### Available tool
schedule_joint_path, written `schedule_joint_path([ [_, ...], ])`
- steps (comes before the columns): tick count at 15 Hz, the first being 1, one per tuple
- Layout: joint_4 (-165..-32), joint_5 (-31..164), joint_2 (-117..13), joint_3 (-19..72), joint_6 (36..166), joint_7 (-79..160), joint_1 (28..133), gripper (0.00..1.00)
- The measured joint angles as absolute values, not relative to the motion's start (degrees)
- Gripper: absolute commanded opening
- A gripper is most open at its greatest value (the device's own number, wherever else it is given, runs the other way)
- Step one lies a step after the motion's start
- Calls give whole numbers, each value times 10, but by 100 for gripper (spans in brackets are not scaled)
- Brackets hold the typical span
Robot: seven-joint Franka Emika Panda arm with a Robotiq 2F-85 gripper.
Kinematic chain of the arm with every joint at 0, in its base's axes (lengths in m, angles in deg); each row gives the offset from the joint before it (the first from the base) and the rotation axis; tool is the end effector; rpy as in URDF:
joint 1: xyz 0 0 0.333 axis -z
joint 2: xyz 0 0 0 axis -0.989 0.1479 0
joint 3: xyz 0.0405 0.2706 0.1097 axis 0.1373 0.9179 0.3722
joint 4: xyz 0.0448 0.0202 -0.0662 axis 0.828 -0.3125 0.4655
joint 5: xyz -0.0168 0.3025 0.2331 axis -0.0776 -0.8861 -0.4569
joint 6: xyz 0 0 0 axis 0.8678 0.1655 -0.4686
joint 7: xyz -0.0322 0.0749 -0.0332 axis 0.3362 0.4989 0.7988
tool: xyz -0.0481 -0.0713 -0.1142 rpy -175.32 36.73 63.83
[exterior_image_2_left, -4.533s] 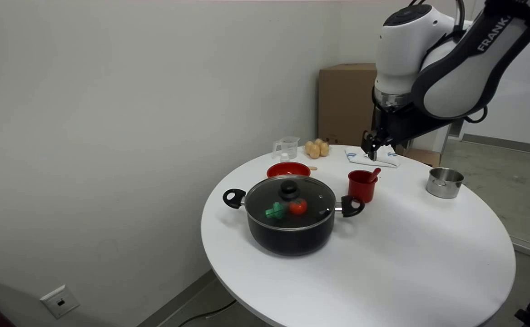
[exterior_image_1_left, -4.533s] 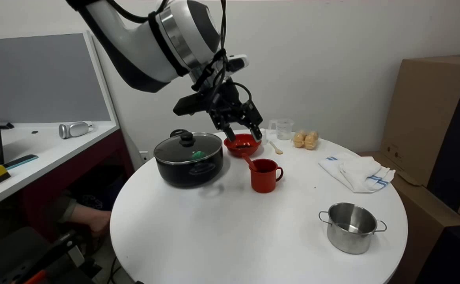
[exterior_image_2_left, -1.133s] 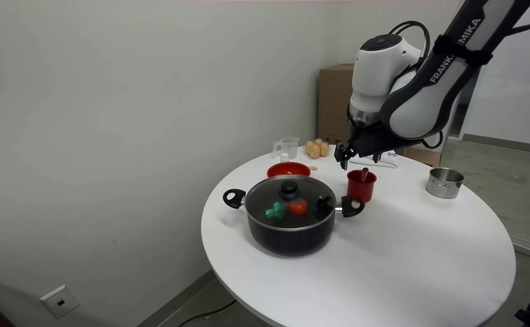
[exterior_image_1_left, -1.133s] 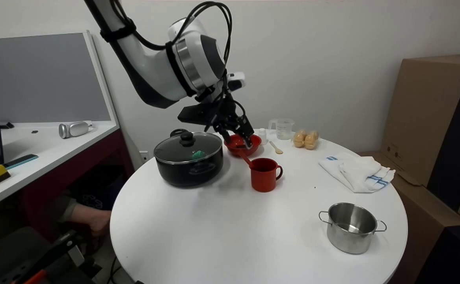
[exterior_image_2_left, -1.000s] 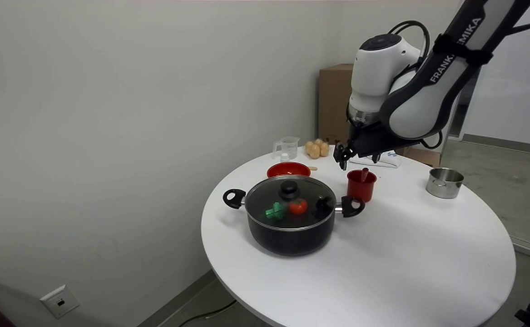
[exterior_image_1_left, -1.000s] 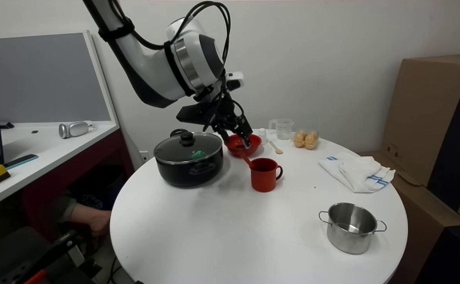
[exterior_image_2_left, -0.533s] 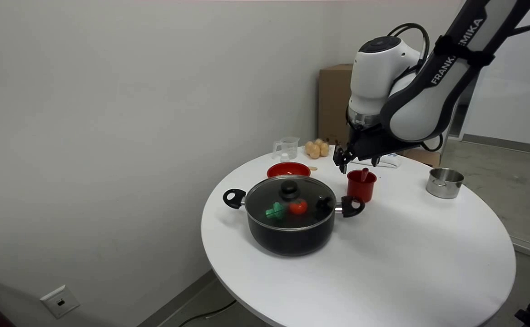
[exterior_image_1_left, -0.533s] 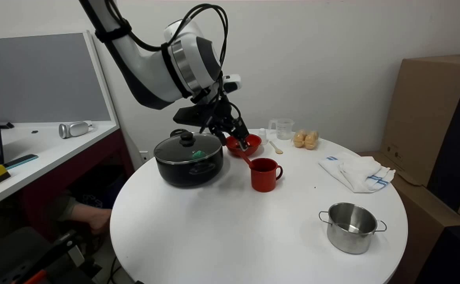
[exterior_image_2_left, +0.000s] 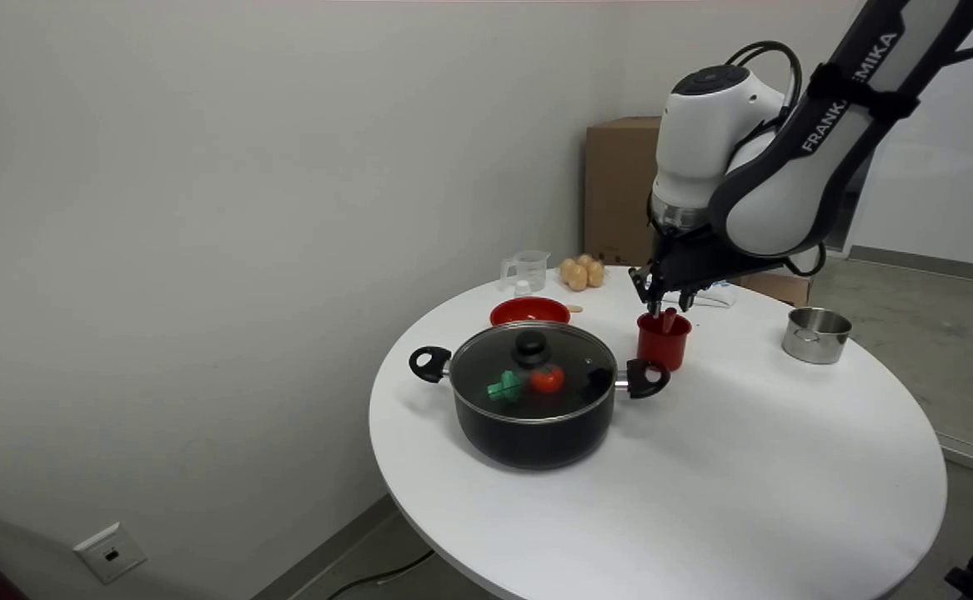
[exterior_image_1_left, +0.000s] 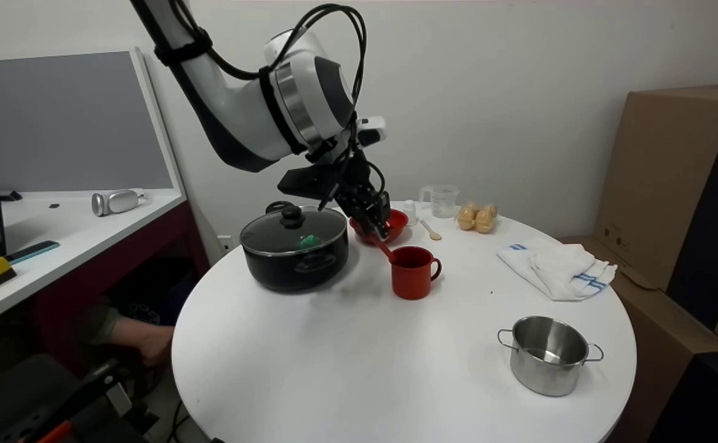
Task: Stir the objects in the red cup with the spoon
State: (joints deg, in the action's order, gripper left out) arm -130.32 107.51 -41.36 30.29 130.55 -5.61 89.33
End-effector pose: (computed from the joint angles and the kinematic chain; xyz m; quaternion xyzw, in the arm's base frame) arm 0.5665 -0.0440 0.1478 0.9733 -0.1441 0.1519 0.0943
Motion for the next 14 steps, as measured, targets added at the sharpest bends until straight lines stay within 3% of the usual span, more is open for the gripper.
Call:
schedule_joint_path([
  [2, -1303, 1075, -414, 303, 1305, -56, 895, 5],
  [3, -1303, 1075, -414, 304, 1305, -56, 895, 3],
  [4, -1303, 1075, -415, 304, 1305, -56, 895, 8],
  [14, -1311, 978, -429, 358, 1306, 9, 949, 8],
])
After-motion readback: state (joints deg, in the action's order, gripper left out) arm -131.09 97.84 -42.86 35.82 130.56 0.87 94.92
